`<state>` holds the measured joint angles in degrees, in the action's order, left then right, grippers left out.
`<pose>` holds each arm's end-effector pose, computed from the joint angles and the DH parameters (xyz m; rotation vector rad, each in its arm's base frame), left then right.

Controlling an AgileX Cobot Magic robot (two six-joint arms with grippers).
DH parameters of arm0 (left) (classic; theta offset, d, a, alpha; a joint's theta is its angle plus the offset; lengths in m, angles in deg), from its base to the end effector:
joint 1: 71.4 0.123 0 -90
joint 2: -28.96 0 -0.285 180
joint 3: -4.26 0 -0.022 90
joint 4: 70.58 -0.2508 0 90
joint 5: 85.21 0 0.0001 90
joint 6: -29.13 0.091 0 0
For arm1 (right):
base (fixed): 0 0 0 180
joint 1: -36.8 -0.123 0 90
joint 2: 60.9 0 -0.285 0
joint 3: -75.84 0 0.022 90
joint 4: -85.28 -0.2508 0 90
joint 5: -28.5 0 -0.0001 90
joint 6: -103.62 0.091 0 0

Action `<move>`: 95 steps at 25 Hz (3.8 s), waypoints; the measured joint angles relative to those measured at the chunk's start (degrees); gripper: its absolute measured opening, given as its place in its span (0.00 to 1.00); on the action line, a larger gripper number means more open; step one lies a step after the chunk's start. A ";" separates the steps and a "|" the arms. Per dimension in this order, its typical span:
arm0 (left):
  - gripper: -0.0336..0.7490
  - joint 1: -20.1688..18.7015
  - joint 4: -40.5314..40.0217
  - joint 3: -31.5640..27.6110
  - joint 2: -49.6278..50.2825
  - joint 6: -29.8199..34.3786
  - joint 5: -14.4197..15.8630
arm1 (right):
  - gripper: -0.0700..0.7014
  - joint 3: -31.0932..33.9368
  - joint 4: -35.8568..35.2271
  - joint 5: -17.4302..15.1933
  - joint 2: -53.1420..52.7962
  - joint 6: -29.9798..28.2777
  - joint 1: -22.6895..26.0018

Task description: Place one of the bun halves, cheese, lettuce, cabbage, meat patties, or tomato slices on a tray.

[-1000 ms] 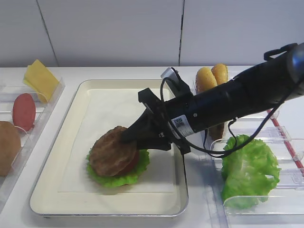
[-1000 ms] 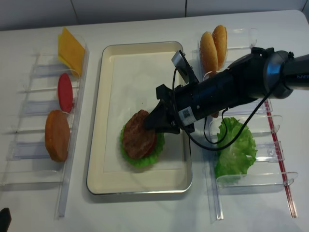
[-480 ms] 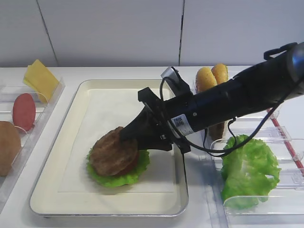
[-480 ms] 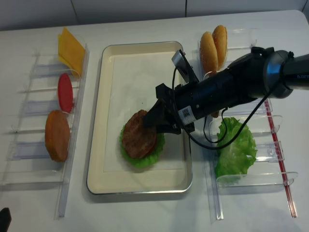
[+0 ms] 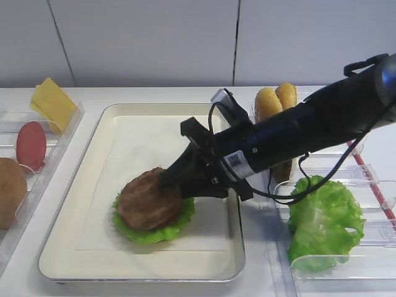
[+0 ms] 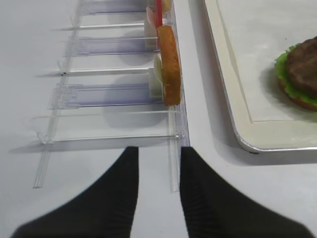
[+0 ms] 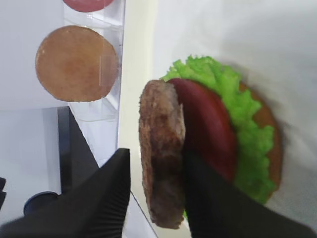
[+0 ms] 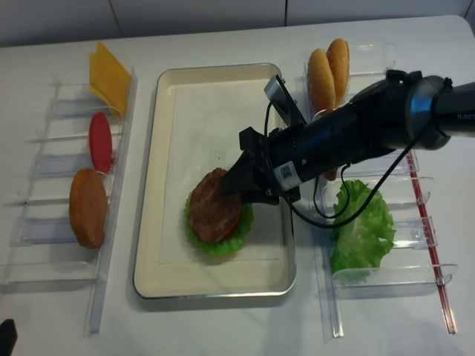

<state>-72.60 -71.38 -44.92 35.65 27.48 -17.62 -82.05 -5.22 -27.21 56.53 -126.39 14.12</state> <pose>-0.0119 0.0014 0.2649 -0.0102 2.1547 -0.0118 0.2888 0.2022 0.1609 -0.0966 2.5930 1.6470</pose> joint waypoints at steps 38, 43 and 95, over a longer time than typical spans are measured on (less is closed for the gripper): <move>0.30 0.00 0.00 0.00 0.00 0.00 0.00 | 0.46 -15.43 34.67 -2.94 -4.46 29.80 0.00; 0.30 0.00 0.00 0.00 0.00 0.00 0.00 | 0.46 -19.24 42.89 -6.49 -7.71 37.23 0.00; 0.30 0.00 0.00 0.00 0.00 0.00 0.00 | 0.25 11.38 91.76 -17.33 -94.75 54.87 0.04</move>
<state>-72.60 -71.38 -44.92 35.65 27.48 -17.62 -70.67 86.54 -44.53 -38.22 -71.52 14.16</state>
